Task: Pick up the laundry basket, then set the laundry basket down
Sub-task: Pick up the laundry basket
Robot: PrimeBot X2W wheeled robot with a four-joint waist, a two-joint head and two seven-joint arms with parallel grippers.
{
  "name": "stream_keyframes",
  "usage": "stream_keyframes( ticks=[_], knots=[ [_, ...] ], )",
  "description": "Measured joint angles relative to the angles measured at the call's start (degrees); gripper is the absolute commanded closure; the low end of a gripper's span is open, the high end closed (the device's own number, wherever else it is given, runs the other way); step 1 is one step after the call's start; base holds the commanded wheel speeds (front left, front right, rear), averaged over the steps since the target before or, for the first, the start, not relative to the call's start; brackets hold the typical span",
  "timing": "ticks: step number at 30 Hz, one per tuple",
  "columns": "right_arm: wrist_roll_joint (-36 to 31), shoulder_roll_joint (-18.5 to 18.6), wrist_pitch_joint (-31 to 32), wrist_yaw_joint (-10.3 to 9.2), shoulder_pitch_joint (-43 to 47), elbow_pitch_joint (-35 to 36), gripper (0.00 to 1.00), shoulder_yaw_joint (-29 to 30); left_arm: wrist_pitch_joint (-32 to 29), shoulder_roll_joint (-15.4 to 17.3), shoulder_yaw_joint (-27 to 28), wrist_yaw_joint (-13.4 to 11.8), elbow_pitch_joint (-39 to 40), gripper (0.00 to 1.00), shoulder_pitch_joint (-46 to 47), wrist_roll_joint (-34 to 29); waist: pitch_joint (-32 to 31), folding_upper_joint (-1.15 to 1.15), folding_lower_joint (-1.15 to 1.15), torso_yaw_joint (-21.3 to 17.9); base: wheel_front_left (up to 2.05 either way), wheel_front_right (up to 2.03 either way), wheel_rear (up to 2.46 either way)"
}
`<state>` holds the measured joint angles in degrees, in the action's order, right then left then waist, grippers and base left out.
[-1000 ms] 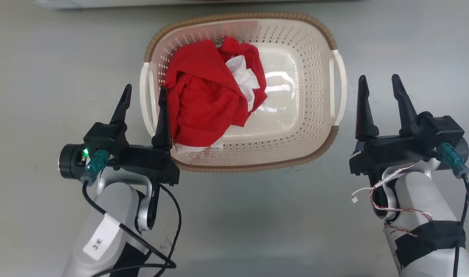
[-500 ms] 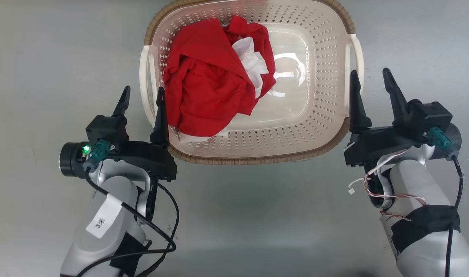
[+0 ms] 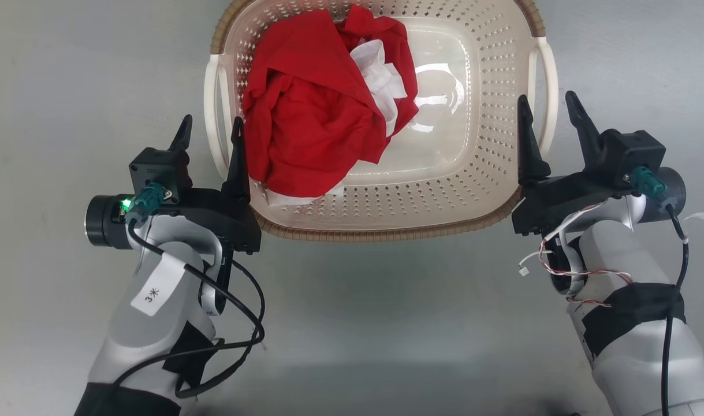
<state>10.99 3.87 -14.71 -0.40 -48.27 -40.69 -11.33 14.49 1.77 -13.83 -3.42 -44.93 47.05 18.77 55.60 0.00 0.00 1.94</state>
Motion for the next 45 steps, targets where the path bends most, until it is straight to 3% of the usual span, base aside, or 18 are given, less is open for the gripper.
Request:
stream_keyframes(
  ticks=[14,26,31,33,34,35,36,37,38,39,40,45],
  knots=[
    [0.27,0.0,0.0,0.0,-4.47,-6.43,0.0,-1.85,-0.01,-0.09,-2.23,0.96,-6.88,0.0,4.6,2.53,0.68,0.0,0.0,0.12,0.0,0.0,0.0],
    [5.21,0.0,0.0,-0.69,-6.65,-10.07,0.0,-6.31,-0.27,-0.11,-6.0,0.98,-10.92,0.0,7.14,5.91,1.03,0.0,0.0,0.96,0.0,0.0,0.0],
    [7.39,0.0,0.0,-1.37,-7.62,-11.44,0.21,-8.31,-1.26,-0.11,-8.18,1.01,-12.1,0.0,8.07,6.95,1.01,0.0,0.0,1.19,0.0,0.0,0.0],
    [8.17,0.09,0.0,-1.7,-7.65,-11.76,0.51,-9.03,-1.38,-0.11,-9.27,1.36,-12.28,0.0,8.07,7.66,0.99,0.0,0.0,1.22,0.0,0.0,0.0],
    [8.46,0.18,0.0,-1.87,-7.65,-11.92,0.51,-9.36,-1.62,-0.11,-9.71,1.45,-12.33,0.04,8.07,8.36,0.97,0.0,0.0,1.23,0.0,0.0,0.0],
    [8.76,0.23,-0.01,-2.0,-7.65,-12.09,0.61,-9.76,-1.8,-0.12,-10.31,1.45,-12.4,0.19,8.07,8.88,0.94,0.0,0.0,1.22,0.0,0.0,0.0],
    [9.05,0.23,-0.01,-2.14,-7.66,-12.25,0.75,-10.16,-1.81,-0.12,-10.76,1.45,-12.48,0.52,8.07,9.16,0.91,0.0,0.0,1.22,0.0,0.0,0.0],
    [9.4,0.23,0.0,-2.15,-7.74,-12.55,0.75,-10.57,-1.86,-0.12,-11.12,1.45,-12.54,0.57,8.08,9.43,0.88,0.0,0.0,1.22,0.0,0.0,0.0],
    [9.92,0.22,-0.01,-2.25,-7.81,-12.74,1.0,-10.91,-1.94,-0.1,-11.39,1.37,-12.65,0.71,8.08,9.7,0.84,0.0,0.0,1.21,0.0,0.0,0.0],
    [10.49,0.22,-0.01,-2.68,-7.93,-12.93,1.0,-11.02,-2.11,0.19,-11.74,1.38,-12.74,0.91,8.08,10.04,0.79,0.0,0.0,1.21,0.0,0.0,0.0],
    [10.89,0.24,0.01,-2.68,-8.15,-13.16,1.0,-11.27,-2.27,0.35,-12.17,1.32,-12.91,1.0,8.05,10.37,0.73,0.0,0.0,1.2,0.0,0.0,0.0],
    [12.4,0.31,0.0,-3.13,-8.32,-14.55,1.0,-12.51,-2.29,0.34,-14.24,0.91,-13.35,1.0,7.98,12.77,0.01,0.0,0.0,1.2,0.0,0.0,0.0]
  ],
)
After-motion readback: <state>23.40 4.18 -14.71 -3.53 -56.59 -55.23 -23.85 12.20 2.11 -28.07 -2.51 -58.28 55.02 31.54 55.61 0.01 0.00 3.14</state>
